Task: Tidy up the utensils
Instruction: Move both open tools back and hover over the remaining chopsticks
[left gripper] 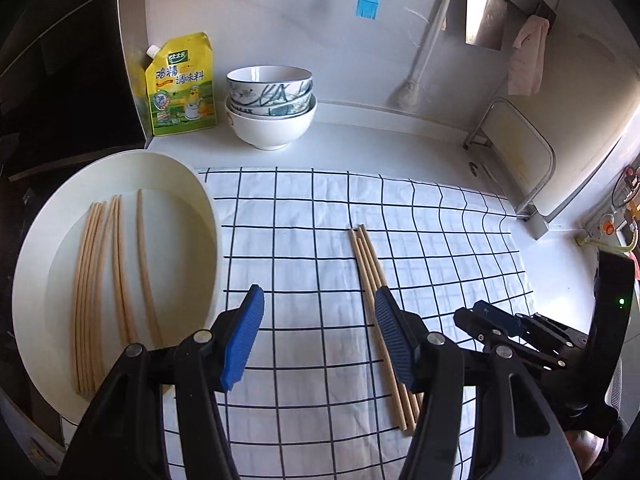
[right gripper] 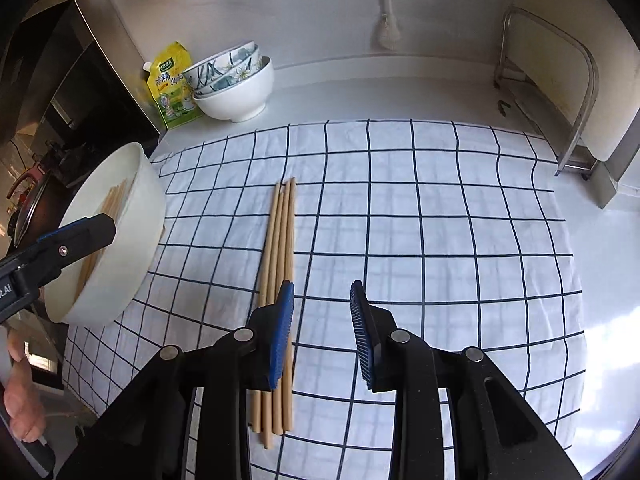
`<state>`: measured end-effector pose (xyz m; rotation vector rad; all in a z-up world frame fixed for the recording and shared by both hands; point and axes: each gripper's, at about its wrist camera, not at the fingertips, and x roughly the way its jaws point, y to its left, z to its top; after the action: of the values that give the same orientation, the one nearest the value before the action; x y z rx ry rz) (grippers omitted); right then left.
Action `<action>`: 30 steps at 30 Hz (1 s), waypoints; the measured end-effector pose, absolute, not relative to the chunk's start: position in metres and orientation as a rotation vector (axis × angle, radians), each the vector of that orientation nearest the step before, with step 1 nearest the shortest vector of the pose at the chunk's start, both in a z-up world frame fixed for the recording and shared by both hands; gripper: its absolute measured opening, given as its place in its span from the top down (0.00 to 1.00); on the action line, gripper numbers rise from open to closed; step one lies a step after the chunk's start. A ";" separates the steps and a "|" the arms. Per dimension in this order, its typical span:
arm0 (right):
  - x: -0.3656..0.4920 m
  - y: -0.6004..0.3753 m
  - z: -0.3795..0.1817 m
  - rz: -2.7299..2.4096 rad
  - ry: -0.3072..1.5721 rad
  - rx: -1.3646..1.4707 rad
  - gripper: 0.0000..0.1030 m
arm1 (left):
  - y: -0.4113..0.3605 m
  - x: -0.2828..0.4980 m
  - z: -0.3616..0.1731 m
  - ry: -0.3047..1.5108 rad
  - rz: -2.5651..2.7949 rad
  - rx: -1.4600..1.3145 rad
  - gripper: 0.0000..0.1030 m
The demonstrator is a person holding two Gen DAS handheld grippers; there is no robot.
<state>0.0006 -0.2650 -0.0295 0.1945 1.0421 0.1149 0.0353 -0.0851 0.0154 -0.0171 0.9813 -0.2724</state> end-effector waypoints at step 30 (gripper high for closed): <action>0.014 -0.242 -0.083 0.209 1.113 0.099 0.71 | -0.105 0.024 -0.044 1.098 -0.207 0.045 0.43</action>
<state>0.0142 -0.2420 -0.0830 0.0988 1.1129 0.2088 0.0242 -0.1045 -0.0438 0.0453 1.0981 -0.2069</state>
